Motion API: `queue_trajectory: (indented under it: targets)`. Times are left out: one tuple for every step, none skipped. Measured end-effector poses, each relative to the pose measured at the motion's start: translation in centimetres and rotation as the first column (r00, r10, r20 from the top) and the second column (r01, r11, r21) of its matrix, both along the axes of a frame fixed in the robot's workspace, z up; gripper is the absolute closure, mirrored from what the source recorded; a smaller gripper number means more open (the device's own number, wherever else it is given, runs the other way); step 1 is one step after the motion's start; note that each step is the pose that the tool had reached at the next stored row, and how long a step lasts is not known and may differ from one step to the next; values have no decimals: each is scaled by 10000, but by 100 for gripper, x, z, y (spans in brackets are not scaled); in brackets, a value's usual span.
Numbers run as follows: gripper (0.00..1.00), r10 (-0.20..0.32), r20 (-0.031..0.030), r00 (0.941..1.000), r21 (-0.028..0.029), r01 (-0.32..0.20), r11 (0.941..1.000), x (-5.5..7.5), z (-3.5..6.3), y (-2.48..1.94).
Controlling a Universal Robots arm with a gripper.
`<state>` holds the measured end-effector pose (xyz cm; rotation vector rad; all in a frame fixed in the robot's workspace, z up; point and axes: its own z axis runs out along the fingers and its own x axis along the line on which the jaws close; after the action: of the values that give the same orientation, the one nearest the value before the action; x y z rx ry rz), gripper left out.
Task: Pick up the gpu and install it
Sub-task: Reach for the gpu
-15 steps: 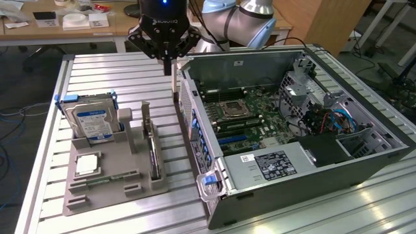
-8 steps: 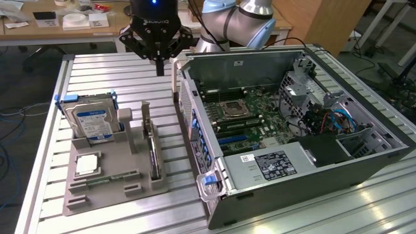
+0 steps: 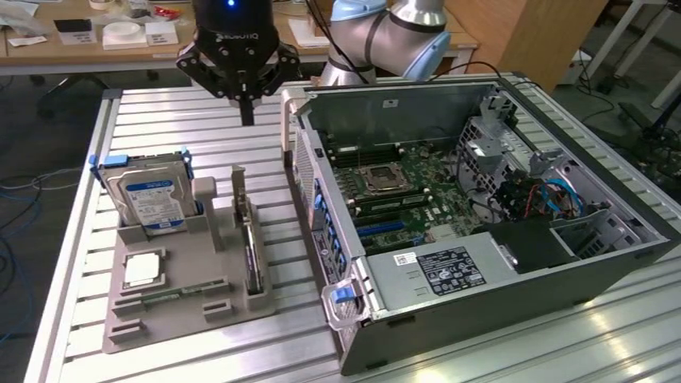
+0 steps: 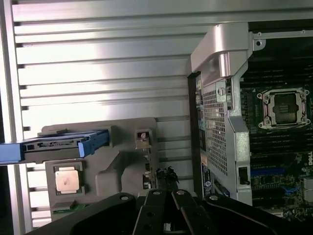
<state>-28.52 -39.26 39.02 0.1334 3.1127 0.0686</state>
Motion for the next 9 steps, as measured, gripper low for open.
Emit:
queue_trajectory:
  targets:
    - [89, -2, 0, 10000, 0, 2, 10000, -21, -1, 1]
    - [89, -5, 0, 10000, 0, 5, 10000, -41, -2, 2]
    - [89, -7, 0, 10000, 0, 7, 10000, -60, -3, 4]
    - [89, -10, 0, 10000, 0, 10, 10000, -80, -5, 5]
    - [89, -11, 0, 10000, 1, 11, 10000, -96, -5, 5]
    - [89, -12, 0, 10000, 0, 12, 10000, -112, -6, 6]
    - [89, -13, 0, 10000, 0, 13, 10000, -127, -7, 6]
    - [89, -14, 0, 10000, 0, 14, 10000, -138, -7, 7]
    - [89, -15, 0, 10000, 1, 15, 10000, -147, -8, 7]
